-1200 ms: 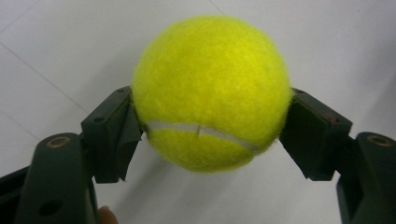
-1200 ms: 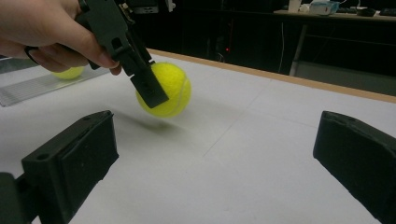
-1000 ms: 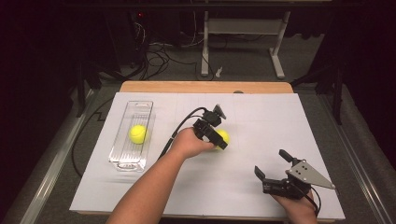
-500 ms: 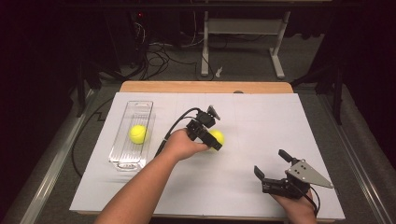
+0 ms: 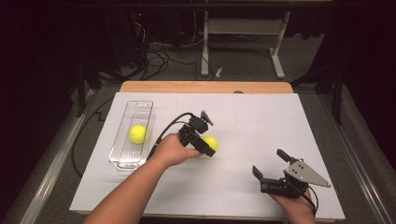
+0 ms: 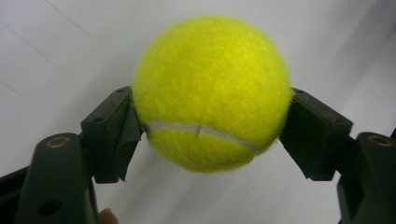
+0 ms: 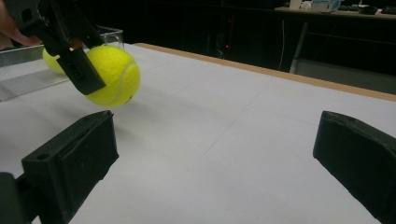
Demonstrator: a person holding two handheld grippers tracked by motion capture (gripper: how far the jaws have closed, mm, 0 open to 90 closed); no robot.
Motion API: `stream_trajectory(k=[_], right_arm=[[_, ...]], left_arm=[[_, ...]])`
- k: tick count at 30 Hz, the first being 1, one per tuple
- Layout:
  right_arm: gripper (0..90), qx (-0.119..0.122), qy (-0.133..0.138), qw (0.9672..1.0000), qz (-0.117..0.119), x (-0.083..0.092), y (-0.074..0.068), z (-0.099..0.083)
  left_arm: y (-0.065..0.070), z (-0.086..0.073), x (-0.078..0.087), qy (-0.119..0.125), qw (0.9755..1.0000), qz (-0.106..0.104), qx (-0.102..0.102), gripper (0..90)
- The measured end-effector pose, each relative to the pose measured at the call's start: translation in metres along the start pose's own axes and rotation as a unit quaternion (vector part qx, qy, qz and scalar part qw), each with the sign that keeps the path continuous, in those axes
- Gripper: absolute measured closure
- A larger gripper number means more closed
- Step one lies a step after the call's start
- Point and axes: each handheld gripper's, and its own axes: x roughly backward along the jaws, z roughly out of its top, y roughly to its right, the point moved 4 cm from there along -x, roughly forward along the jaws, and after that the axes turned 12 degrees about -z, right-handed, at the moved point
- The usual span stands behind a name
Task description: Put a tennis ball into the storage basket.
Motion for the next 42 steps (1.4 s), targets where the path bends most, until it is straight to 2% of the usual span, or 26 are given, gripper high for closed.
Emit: stream_trajectory(k=[3, 10, 21, 30, 38, 42], right_arm=[[0.4, 0.002, 0.002, 1.0000, 0.000, 0.000, -0.001, 0.001], [0.4, 0.005, 0.001, 1.0000, -0.001, 0.001, -0.002, 0.000], [0.4, 0.006, -0.003, 1.0000, -0.003, 0.001, -0.002, -0.001], [0.4, 0.008, -0.004, 1.0000, -0.002, 0.001, -0.002, -0.001], [0.4, 0.008, -0.004, 1.0000, -0.001, 0.001, -0.003, -0.001], [0.4, 0.007, -0.004, 1.0000, -0.001, 0.001, -0.002, -0.001]], left_arm=[[0.003, -0.004, 0.002, -0.003, 1.0000, 0.004, -0.006, 26.8], [0.006, -0.017, 0.003, -0.016, 0.9999, 0.001, -0.002, 26.9], [0.001, -0.032, 0.006, -0.023, 0.9997, -0.001, 0.012, 26.9], [-0.005, -0.041, 0.009, -0.028, 0.9994, 0.005, 0.021, 26.9], [-0.008, -0.046, 0.017, -0.029, 0.9992, 0.005, 0.026, 26.9], [-0.011, -0.050, 0.023, -0.026, 0.9990, 0.006, 0.036, 27.1]])
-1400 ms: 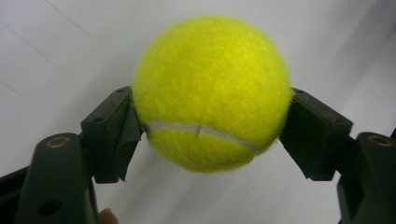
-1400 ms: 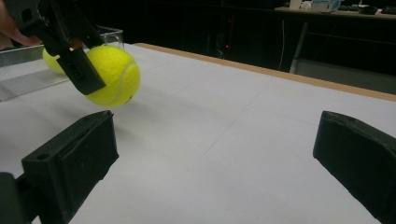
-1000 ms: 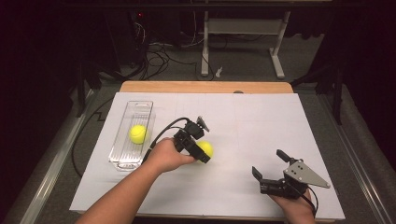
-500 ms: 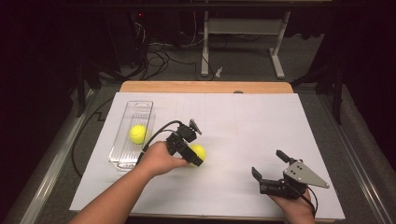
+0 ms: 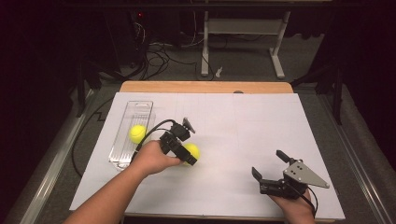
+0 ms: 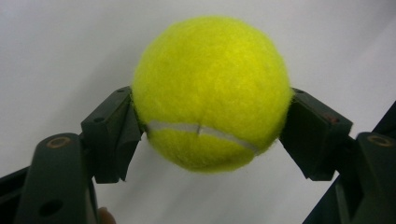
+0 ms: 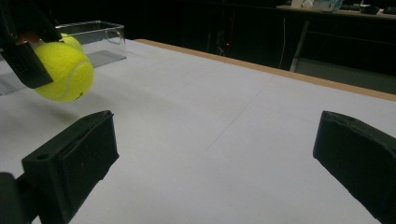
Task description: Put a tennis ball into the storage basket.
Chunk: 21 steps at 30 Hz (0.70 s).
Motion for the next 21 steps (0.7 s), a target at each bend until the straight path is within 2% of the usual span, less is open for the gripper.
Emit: stream_trajectory(k=[6, 8, 17, 21], right_arm=[[0.4, 0.000, -0.001, 1.0000, 0.001, 0.000, -0.001, 0.000], [0.4, 0.000, -0.001, 1.0000, 0.001, 0.000, -0.001, 0.000], [0.5, 0.002, -0.002, 1.0000, 0.002, -0.001, -0.002, -0.001], [0.5, 0.002, -0.002, 1.0000, 0.003, -0.001, -0.002, -0.001]], left_arm=[[-0.003, -0.006, 0.010, 0.001, 0.9999, -0.010, 0.005, 27.2], [-0.005, -0.008, 0.014, -0.004, 0.9998, -0.020, 0.008, 27.2], [-0.009, -0.015, 0.033, -0.009, 0.9998, -0.004, 0.018, 27.3], [-0.011, -0.017, 0.041, -0.004, 0.9997, -0.003, 0.024, 27.3]])
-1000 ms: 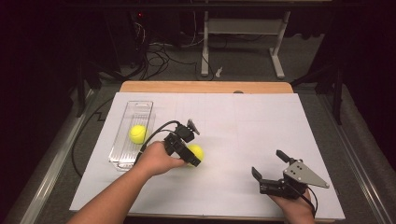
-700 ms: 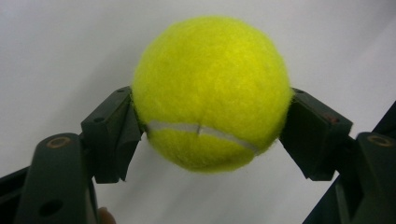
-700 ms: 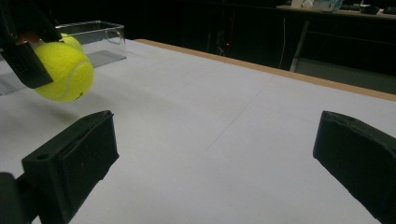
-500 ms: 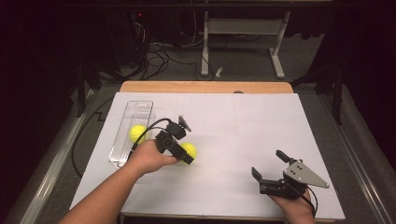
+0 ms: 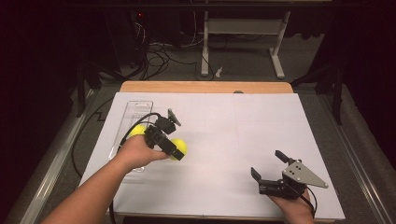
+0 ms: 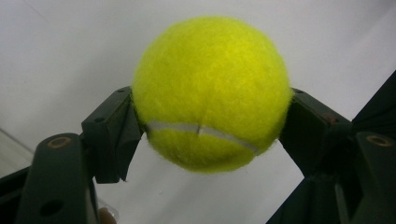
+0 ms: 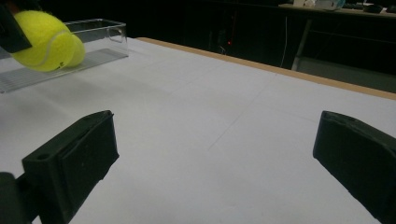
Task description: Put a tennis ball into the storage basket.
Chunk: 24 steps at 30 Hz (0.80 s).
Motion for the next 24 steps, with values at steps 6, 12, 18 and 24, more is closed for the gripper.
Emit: stream_trajectory(k=[6, 12, 18, 24], right_arm=[[0.5, -0.001, 0.000, 1.0000, 0.000, 0.000, 0.000, 0.000], [0.5, 0.000, -0.001, 1.0000, 0.000, -0.001, 0.000, -0.001], [0.5, 0.000, -0.001, 1.0000, 0.000, 0.000, -0.001, -0.001], [0.5, 0.001, -0.002, 1.0000, 0.000, -0.001, -0.001, -0.001]], left_arm=[[-0.001, -0.001, 0.014, -0.002, 0.9999, 0.005, 0.009, 27.3], [-0.004, -0.005, 0.022, -0.004, 0.9998, 0.011, 0.016, 27.3], [-0.009, -0.011, 0.032, -0.008, 0.9996, 0.019, 0.018, 27.3], [-0.017, -0.020, 0.043, -0.003, 0.9991, 0.026, 0.034, 27.3]])
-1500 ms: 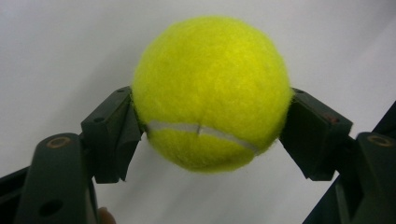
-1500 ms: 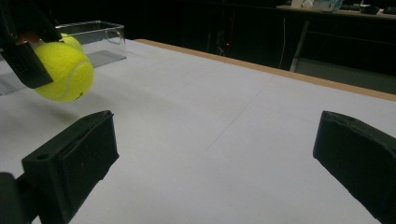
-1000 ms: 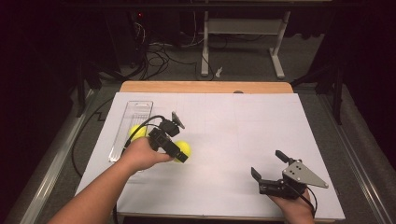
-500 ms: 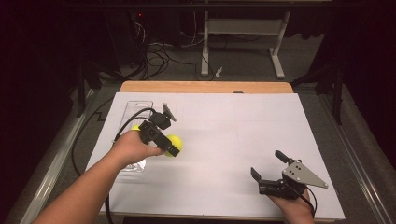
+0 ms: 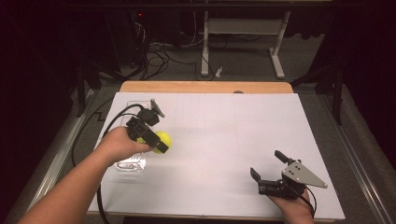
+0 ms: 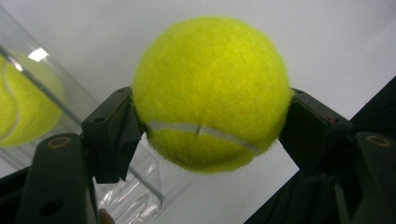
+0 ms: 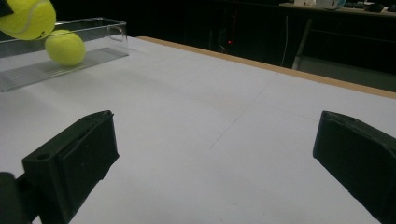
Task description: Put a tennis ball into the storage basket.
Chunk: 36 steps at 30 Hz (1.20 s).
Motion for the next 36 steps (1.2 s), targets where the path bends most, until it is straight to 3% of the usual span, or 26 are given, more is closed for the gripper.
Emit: stream_trajectory(k=[36], right_arm=[[0.5, 0.003, -0.001, 1.0000, 0.002, -0.001, -0.002, 0.000]], left_arm=[[-0.044, -0.039, 0.031, 0.019, 0.9976, 0.031, 0.060, 27.3]])
